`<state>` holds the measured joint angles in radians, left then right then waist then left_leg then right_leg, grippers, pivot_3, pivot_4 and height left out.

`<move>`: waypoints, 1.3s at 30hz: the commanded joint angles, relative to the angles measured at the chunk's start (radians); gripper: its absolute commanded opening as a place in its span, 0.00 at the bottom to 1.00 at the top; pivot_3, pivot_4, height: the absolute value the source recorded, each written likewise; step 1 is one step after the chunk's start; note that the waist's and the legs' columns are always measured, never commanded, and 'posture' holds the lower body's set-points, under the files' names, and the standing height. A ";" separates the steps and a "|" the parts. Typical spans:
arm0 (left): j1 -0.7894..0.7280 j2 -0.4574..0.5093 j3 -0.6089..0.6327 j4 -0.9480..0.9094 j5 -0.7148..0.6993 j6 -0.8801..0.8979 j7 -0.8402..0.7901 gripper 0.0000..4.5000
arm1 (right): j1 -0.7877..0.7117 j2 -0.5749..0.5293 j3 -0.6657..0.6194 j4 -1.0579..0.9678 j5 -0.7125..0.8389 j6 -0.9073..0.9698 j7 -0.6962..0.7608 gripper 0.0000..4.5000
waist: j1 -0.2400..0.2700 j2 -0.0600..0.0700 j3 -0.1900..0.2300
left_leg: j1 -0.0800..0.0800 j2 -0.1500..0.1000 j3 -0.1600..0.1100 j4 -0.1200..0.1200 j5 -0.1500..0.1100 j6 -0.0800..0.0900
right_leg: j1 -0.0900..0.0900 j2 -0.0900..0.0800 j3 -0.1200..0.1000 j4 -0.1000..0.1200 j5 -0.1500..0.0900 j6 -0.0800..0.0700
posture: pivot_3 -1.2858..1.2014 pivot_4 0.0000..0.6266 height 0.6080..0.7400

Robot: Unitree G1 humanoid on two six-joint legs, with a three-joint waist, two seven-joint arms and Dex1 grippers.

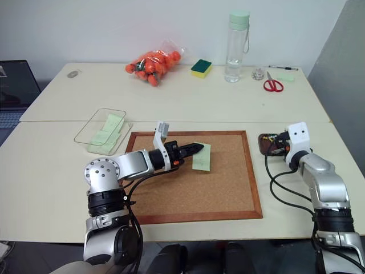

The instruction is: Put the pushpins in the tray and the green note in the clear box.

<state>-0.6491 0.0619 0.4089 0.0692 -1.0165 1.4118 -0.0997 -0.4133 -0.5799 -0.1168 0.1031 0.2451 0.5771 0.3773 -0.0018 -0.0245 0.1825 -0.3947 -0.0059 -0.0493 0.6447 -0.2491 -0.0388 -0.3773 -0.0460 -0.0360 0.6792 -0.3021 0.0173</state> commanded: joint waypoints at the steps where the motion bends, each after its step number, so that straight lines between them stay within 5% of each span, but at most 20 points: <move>1: 0.001 -0.003 0.002 -0.037 -0.029 0.005 -0.005 0.00 | -0.035 0.004 -0.019 0.023 -0.015 -0.039 0.002 0.14 | 0.000 0.000 0.000 | 0.000 0.000 0.000 0.000 0.000 0.000 | 0.000 0.000 0.000 0.000 0.000 0.000 | 0.52 0.24 1.00; 11: 0.010 -0.008 0.006 -0.046 -0.032 0.003 0.002 0.00 | -0.024 0.013 -0.085 -0.049 0.039 0.006 0.006 0.61 | 0.001 0.000 0.000 | -0.001 0.000 0.001 0.000 0.000 0.000 | 0.000 -0.001 0.000 -0.001 0.002 -0.003 | 0.52 0.24 1.00; 16: 0.006 0.025 0.008 -0.076 -0.005 -0.031 0.009 0.00 | 0.042 0.003 -0.065 -0.269 0.127 0.069 0.102 0.86 | 0.001 0.000 0.000 | -0.001 0.000 0.000 0.000 0.000 -0.001 | -0.001 -0.001 0.000 -0.001 0.002 -0.003 | 0.52 0.24 1.00; 25: 0.002 0.269 0.041 -0.209 0.176 -0.260 0.056 0.00 | -0.013 0.026 0.145 -0.605 0.312 0.224 0.263 0.86 | -0.003 0.000 0.001 | -0.001 0.002 -0.002 -0.001 0.002 -0.004 | -0.003 0.002 0.000 0.000 0.000 0.001 | 0.52 0.24 1.00; 29: 0.016 0.392 0.036 -0.197 0.301 -0.333 0.093 0.00 | -0.114 0.074 0.244 -0.582 0.307 0.230 0.288 0.86 | 0.000 0.000 0.001 | -0.002 0.002 -0.003 -0.001 0.002 -0.004 | -0.003 0.002 0.000 0.000 0.000 0.001 | 0.52 0.24 1.00; 39: -0.052 0.649 -0.175 0.057 0.508 -0.447 -0.160 0.00 | -0.352 0.258 0.381 -0.371 0.214 0.198 0.264 0.86 | 0.000 -0.002 0.002 | -0.006 0.000 -0.004 -0.001 0.002 -0.003 | -0.008 0.001 -0.001 0.001 0.003 -0.004 | 0.52 0.24 1.00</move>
<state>-0.6522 0.6585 0.2742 0.0915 -0.5495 1.0093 -0.1775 -0.7248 -0.3481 0.2495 -0.2760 0.4773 0.7917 0.6483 -0.0015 -0.0261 0.1845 -0.4006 -0.0056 -0.0526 0.6437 -0.2473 -0.0419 -0.3860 -0.0453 -0.0368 0.6806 -0.2992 0.0130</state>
